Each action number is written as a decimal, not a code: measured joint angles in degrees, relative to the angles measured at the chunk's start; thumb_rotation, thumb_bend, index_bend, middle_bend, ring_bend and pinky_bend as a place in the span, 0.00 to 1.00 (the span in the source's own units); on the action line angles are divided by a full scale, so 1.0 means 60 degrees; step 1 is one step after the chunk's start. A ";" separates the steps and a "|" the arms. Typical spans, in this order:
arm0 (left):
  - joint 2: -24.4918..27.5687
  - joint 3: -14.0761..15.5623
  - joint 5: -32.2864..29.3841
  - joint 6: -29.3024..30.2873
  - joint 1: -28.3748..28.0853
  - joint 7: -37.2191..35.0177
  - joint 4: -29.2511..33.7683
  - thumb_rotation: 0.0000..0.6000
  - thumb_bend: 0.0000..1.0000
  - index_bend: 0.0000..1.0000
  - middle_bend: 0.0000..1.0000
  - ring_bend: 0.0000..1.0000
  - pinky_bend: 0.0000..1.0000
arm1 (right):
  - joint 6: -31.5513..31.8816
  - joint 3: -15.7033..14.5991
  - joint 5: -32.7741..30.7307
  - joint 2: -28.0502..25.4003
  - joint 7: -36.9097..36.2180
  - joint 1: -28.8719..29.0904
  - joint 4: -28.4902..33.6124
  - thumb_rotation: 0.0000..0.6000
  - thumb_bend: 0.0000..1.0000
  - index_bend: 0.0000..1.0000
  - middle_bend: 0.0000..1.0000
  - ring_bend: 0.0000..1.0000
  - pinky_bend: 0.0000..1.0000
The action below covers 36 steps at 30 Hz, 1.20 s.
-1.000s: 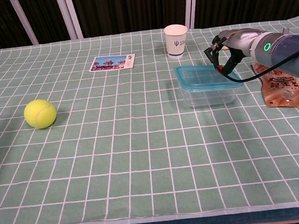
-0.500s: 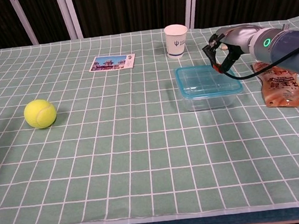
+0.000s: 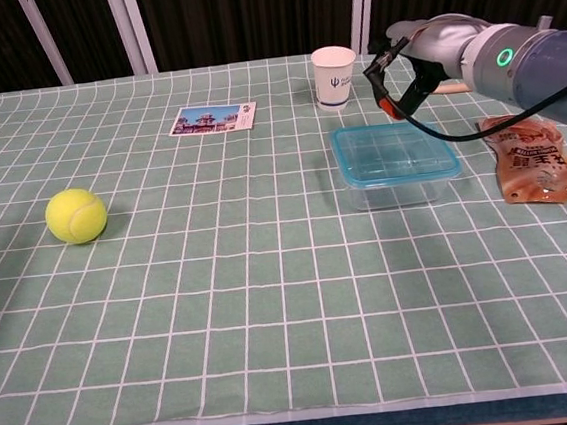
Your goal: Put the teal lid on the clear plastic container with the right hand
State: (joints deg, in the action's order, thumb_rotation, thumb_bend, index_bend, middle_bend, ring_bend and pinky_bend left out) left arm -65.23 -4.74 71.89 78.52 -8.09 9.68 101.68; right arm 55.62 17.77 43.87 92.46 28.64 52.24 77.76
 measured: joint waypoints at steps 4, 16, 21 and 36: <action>0.0007 -0.0009 -0.0051 -0.0051 -0.0013 -0.0020 -0.0001 1.00 0.56 0.15 0.00 0.00 0.00 | 0.0079 -0.0045 -0.0087 0.0208 0.0269 0.0126 -0.0008 1.00 0.41 0.60 0.05 0.00 0.00; 0.0034 -0.0027 -0.0124 -0.0137 -0.0045 -0.0078 0.0020 1.00 0.56 0.15 0.00 0.00 0.00 | 0.0011 0.0117 -0.0654 0.0817 0.0674 0.0554 -0.0591 1.00 0.41 0.60 0.05 0.00 0.00; 0.0043 -0.0029 -0.0143 -0.0145 -0.0048 -0.0089 0.0022 1.00 0.56 0.15 0.00 0.00 0.00 | -0.0064 0.0191 -0.0838 0.1037 0.0718 0.0688 -0.0757 1.00 0.41 0.60 0.05 0.00 0.00; 0.0019 -0.0063 -0.0248 -0.0199 -0.0091 -0.0070 -0.0002 1.00 0.56 0.15 0.00 0.00 0.00 | -0.0355 0.0242 -0.1002 0.1495 0.0733 0.0927 -0.1630 1.00 0.41 0.60 0.05 0.00 0.00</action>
State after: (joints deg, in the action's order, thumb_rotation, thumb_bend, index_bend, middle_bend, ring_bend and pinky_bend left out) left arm -65.12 -5.11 70.41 77.33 -8.63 9.26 101.67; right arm 53.49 19.23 37.86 101.43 33.03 57.80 67.98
